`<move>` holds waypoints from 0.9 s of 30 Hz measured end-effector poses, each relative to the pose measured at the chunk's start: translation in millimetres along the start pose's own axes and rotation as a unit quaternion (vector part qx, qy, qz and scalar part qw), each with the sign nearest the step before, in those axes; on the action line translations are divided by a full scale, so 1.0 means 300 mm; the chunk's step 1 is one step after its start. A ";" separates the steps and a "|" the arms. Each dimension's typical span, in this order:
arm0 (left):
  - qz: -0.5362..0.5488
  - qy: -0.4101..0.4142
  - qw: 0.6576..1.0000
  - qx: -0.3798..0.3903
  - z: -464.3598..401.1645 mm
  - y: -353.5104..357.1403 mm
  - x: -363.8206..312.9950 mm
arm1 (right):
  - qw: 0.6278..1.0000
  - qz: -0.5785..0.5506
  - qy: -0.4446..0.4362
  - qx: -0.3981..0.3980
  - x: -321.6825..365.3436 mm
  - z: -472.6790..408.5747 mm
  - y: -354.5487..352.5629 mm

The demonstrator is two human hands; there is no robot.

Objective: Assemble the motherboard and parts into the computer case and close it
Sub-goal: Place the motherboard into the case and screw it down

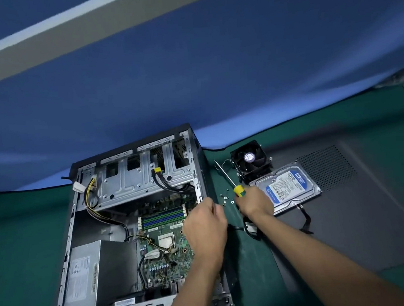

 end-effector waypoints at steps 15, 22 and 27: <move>0.012 -0.029 0.999 -0.020 0.002 0.008 0.018 | 0.990 0.132 -0.011 -0.057 0.071 -0.047 0.047; 0.015 -0.019 1.000 -0.020 0.000 0.007 0.016 | 0.987 0.144 -0.022 -0.062 0.086 -0.062 0.057; 0.019 -0.023 0.999 -0.020 0.001 0.010 0.020 | 0.987 0.148 -0.023 -0.053 0.086 -0.064 0.049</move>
Point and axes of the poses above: each hand's wrist, its own z-axis away from the middle knuckle, its own y-axis out of the palm, x = y × z, the point moved 4 cm from there along -z, towards the middle knuckle, and after that the axes turned 7 degrees about y, right-handed, at the moved point
